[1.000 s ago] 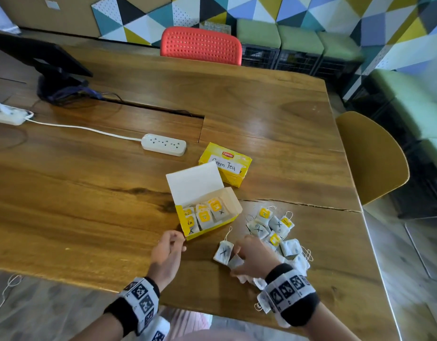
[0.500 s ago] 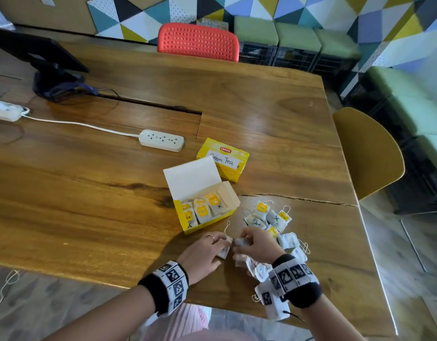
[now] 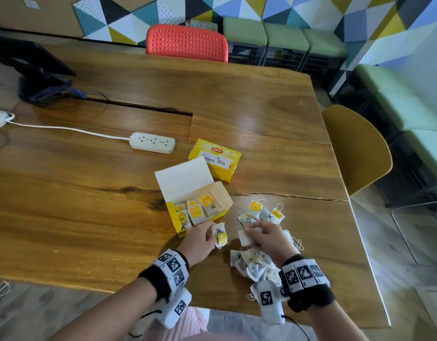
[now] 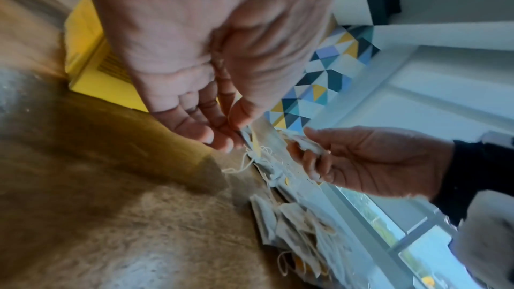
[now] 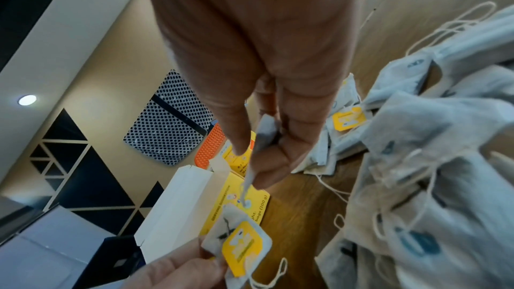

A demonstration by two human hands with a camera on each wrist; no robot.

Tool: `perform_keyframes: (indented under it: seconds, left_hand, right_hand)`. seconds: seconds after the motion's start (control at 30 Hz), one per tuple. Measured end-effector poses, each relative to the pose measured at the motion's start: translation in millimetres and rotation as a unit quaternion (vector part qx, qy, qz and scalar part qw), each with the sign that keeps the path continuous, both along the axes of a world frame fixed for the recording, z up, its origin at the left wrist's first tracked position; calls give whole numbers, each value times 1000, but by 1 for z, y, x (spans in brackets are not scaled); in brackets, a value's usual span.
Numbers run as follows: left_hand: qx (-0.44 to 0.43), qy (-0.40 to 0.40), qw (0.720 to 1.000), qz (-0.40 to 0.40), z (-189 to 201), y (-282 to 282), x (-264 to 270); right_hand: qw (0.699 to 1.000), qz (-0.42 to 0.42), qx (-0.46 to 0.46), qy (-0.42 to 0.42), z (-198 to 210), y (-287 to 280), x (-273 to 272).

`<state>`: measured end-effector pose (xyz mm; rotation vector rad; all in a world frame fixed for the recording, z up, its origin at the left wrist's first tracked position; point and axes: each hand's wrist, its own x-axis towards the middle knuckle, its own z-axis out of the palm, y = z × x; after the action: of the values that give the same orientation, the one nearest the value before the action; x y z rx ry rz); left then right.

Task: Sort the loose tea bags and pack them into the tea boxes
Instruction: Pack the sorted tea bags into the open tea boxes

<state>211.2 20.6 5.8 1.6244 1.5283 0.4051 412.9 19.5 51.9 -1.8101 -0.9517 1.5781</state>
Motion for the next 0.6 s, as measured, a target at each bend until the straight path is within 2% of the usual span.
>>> perform_keyframes:
  seconds: [0.13,0.2,0.27,0.33,0.37,0.43,0.53,0.6]
  left_hand:
    - [-41,-26,999,19,6,3,1]
    - [-95,-64,992,46,8,3,3]
    - [-174,-155,968,98,10,4,5]
    - [-247,-249,925,150,13,4,8]
    - [-272,-281,906,163,16,4,8]
    - [-296,-315,886,169,22,3,8]
    - [-296,-305,890,162,27,3,7]
    - [-295,-292,897,150,29,3,6]
  right_hand:
    - [998,-10,-20,61,-1,0,-3]
    - [996,-4,-24,81,-3,1,-3]
    - [995,-5,-22,95,-3,1,-3]
    - [997,10,-2,76,-3,1,-3]
    - [998,21,15,63,-2,1,-4]
    - [997,34,50,50,0,1,-5]
    - [994,37,95,41,1,4,-4]
    - [988,71,127,45,-1,4,-2]
